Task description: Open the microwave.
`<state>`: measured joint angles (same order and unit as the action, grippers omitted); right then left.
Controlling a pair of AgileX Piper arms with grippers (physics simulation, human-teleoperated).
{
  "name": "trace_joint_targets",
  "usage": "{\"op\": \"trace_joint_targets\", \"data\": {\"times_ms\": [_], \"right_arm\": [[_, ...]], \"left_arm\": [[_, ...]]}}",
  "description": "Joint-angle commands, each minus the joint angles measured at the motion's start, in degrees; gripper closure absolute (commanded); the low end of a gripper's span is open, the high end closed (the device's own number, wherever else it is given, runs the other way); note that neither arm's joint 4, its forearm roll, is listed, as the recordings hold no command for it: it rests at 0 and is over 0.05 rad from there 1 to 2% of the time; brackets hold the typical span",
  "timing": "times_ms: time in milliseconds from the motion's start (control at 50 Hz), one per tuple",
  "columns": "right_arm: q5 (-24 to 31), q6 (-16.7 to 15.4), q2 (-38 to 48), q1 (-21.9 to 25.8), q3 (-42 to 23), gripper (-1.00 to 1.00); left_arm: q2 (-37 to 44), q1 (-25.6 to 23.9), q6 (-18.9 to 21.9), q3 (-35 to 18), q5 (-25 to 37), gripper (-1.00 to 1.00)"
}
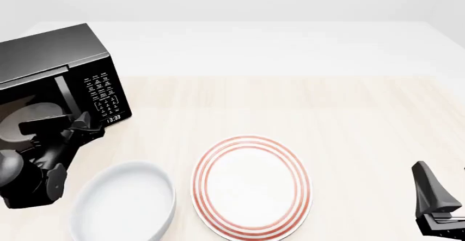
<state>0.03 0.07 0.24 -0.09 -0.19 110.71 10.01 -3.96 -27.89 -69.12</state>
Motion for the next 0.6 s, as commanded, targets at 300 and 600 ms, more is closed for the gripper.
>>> {"op": "trace_joint_targets", "data": {"times_ms": [300,600], "right_arm": [[0.01,-0.01,0.01,0.01,0.0,-1.0],[0.01,-0.01,0.01,0.01,0.0,-1.0]], "left_arm": [[-5.63,0.54,1.94,3.4,-0.67,1.0],[-9.74,-0.83,2.33,6.76,-0.75,1.0]]}}
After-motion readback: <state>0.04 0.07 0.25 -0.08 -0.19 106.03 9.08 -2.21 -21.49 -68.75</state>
